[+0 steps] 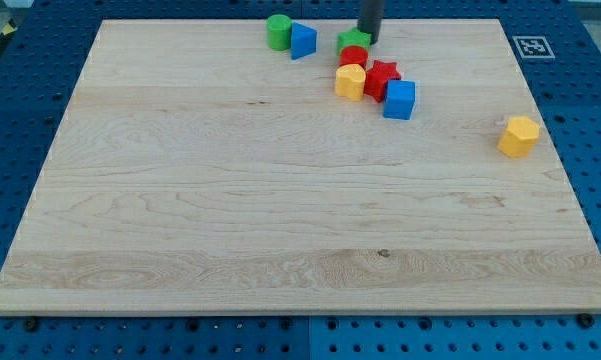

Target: Separate the green star from the red circle

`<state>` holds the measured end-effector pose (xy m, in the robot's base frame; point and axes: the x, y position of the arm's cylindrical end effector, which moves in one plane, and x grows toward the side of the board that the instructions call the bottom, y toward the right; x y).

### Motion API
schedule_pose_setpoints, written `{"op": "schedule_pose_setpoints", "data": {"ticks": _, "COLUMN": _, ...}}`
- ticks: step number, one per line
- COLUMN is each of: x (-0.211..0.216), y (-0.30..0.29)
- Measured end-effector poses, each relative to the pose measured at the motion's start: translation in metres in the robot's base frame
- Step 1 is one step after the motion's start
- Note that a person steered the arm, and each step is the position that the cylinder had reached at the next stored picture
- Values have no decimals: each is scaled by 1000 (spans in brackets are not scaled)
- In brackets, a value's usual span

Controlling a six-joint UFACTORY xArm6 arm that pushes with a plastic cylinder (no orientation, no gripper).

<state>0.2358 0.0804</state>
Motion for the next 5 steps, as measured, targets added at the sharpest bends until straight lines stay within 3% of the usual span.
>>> {"op": "schedule_pose_setpoints", "data": {"ticks": 1, "x": 0, "y": -23}}
{"op": "schedule_pose_setpoints", "data": {"ticks": 3, "x": 8, "y": 53}}
{"op": "schedule_pose_setpoints", "data": {"ticks": 4, "x": 36, "y": 29}}
{"op": "schedule_pose_setpoints", "data": {"ticks": 5, "x": 37, "y": -23}}
